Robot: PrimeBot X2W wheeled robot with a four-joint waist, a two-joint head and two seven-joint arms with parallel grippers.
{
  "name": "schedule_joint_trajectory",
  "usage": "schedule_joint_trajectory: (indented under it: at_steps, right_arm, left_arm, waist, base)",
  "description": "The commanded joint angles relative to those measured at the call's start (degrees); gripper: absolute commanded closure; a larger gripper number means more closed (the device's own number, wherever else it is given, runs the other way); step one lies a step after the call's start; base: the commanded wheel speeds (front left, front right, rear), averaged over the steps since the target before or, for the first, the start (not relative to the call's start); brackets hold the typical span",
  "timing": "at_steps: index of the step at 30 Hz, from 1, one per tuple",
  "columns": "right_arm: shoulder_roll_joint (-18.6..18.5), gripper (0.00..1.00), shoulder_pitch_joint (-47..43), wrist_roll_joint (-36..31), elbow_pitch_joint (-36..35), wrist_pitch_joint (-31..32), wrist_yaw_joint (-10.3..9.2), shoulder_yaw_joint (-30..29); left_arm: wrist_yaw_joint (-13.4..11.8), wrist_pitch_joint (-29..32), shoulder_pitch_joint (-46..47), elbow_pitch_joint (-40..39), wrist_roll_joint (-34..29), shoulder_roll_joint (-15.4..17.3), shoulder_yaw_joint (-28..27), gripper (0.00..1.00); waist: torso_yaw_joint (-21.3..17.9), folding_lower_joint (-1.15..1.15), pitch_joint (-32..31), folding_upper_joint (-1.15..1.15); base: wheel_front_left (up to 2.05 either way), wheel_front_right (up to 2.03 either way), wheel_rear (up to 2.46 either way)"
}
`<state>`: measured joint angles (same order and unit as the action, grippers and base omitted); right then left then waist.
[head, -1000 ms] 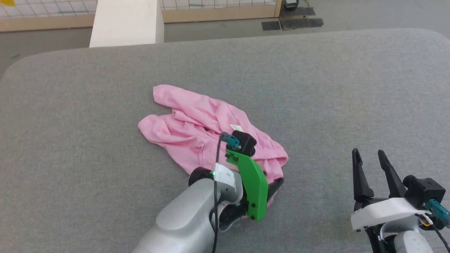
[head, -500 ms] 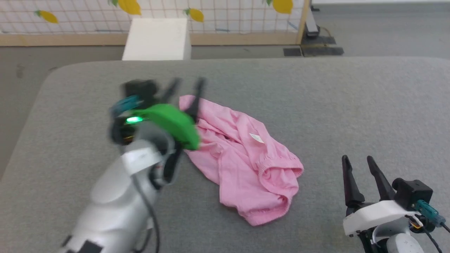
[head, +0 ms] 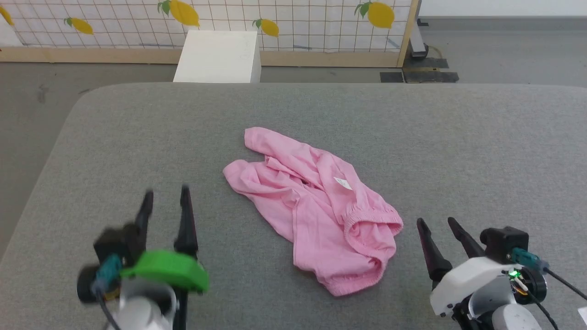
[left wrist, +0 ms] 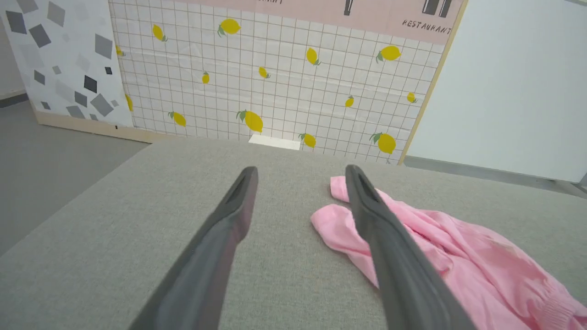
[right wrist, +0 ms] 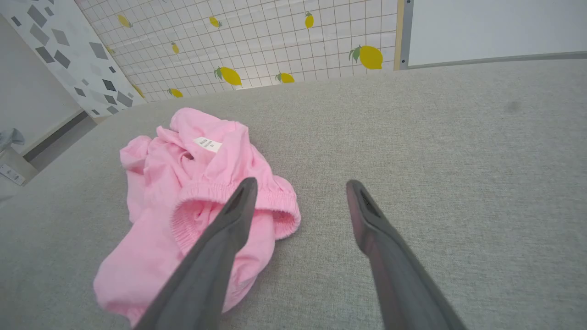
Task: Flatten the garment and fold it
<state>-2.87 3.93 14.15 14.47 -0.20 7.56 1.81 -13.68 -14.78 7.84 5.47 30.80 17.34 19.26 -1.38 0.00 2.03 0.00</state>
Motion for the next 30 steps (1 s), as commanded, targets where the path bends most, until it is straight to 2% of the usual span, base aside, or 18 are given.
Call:
schedule_joint_trajectory:
  at_steps: [1,7,11,16,19,23,24,25,26,30]
  right_arm:
    - [0.0,0.00,1.1,0.1,-0.4,1.1,-0.08,0.4]
    - [0.0,0.00,6.5,-1.0,-0.3,8.5,-0.08,4.7]
    - [0.0,0.00,11.9,-2.6,1.7,17.5,-0.08,9.8]
    - [0.0,0.00,15.9,-6.4,5.4,27.9,-0.08,12.3]
    - [0.0,0.00,16.9,-9.4,7.2,30.8,-0.08,11.9]
    - [0.0,0.00,17.4,-9.6,7.9,31.4,-0.08,11.4]
    - [0.0,0.65,17.4,-9.3,8.1,31.7,-0.08,11.3]
    - [0.0,0.87,17.5,-8.9,8.1,31.8,-0.08,11.4]
    - [0.0,1.00,17.6,-8.5,7.9,31.5,-0.08,11.4]
    - [-0.1,1.00,18.1,-6.5,5.7,30.8,-0.08,10.0]
  left_arm:
    - [0.2,-0.2,-2.0,-0.8,-0.7,-1.0,-1.0,0.00]
    - [2.7,-0.2,-6.3,-3.1,-4.1,-5.8,-5.9,0.00]
    - [4.9,-0.2,-6.3,-3.0,-6.5,-8.2,-7.3,0.00]
    - [7.0,-0.2,-5.4,-2.8,-8.9,-10.2,-8.6,0.00]
    - [8.3,-0.2,-5.0,-2.4,-9.9,-11.5,-9.2,0.00]
    - [9.6,-0.2,-4.7,-2.0,-10.7,-12.6,-10.6,0.00]
    - [9.8,-0.2,-4.7,-1.9,-10.9,-12.8,-10.9,0.00]
    - [10.1,-0.2,-4.6,-1.9,-11.2,-13.0,-11.3,0.00]
    - [10.3,-0.2,-4.5,-1.8,-11.4,-13.2,-11.6,0.00]
    - [11.1,-0.2,-4.2,-1.6,-12.3,-13.8,-12.5,0.00]
  waist:
    - [0.2,0.00,0.3,0.00]
    - [1.9,0.00,1.7,0.00]
    - [3.8,0.00,2.8,0.00]
    - [5.6,0.00,4.5,0.00]
    - [6.6,0.00,5.6,0.00]
    - [7.1,0.00,6.5,0.00]
    - [7.1,0.00,6.6,0.00]
    - [7.1,0.00,6.6,0.00]
    - [7.1,0.00,6.7,0.00]
    - [6.9,0.00,6.3,0.00]
  base:
    - [0.00,0.00,0.00]
    - [0.00,0.00,0.00]
    - [0.00,0.00,0.00]
    - [0.00,0.00,0.00]
    - [0.00,0.00,0.00]
    - [0.00,0.00,0.00]
    - [0.00,0.00,0.00]
    - [0.00,0.00,0.00]
    - [0.00,0.00,0.00]
    - [0.00,0.00,0.00]
